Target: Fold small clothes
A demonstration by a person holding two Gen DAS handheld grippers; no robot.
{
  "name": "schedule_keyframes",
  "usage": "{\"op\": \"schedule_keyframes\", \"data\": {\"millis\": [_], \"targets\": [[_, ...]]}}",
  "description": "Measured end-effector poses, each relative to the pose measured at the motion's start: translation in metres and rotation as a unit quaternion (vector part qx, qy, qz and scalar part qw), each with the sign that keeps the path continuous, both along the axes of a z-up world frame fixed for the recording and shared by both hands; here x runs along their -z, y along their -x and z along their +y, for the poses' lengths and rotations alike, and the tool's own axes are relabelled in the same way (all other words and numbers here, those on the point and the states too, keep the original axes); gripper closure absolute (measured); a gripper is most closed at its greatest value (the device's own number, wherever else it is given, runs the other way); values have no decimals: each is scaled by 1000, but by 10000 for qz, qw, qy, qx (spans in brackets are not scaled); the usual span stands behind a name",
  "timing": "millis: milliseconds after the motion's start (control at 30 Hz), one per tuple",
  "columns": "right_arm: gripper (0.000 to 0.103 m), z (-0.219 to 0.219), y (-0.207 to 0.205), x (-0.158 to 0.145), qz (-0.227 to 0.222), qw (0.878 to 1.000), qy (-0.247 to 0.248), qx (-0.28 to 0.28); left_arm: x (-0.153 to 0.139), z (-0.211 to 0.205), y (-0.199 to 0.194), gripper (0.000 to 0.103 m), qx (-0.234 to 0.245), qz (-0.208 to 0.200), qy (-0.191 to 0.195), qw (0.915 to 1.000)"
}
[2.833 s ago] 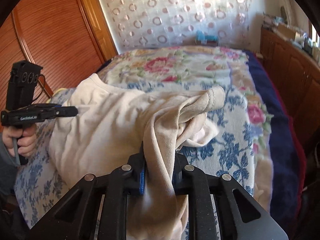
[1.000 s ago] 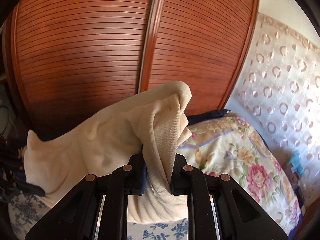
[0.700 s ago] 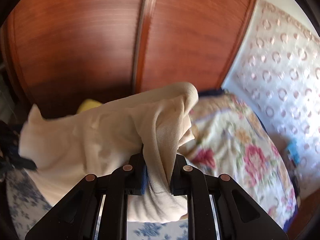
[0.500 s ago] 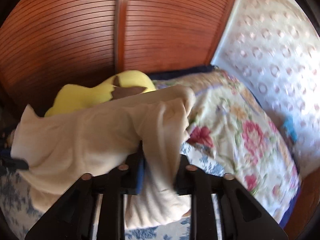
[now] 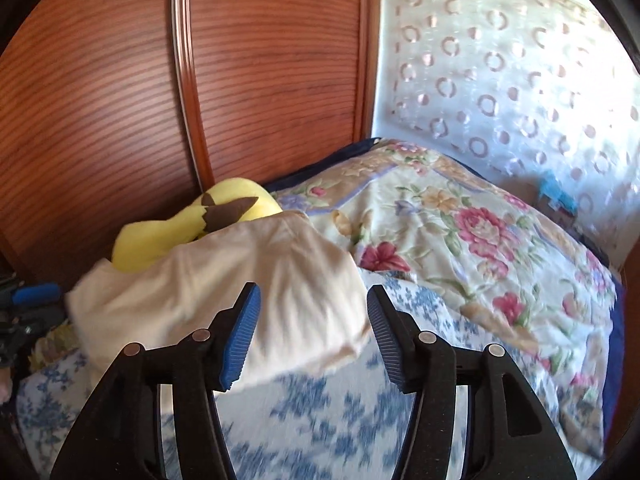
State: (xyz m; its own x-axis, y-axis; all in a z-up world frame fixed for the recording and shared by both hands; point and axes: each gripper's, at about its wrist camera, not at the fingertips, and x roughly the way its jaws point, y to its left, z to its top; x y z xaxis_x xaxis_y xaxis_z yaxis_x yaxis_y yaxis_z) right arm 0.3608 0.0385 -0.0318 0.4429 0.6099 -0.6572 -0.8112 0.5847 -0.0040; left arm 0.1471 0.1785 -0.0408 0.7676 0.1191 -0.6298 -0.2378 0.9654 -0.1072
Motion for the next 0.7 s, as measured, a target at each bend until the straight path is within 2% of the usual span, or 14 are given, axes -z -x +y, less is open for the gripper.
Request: {"op": "schedule_keyframes", "data": {"millis": [200, 400, 700], "targets": [[41, -63, 50, -18, -44, 9990, -289, 336, -25, -33, 13, 74, 266, -272, -311, 9988], [30, -126, 100, -37, -174, 9953, -513, 803, -44, -78, 22, 74, 588, -416, -484, 9962], [24, -219, 165, -65, -520, 9801, -777, 1749, -63, -143, 31, 73, 1082, -656, -456, 9909]]}}
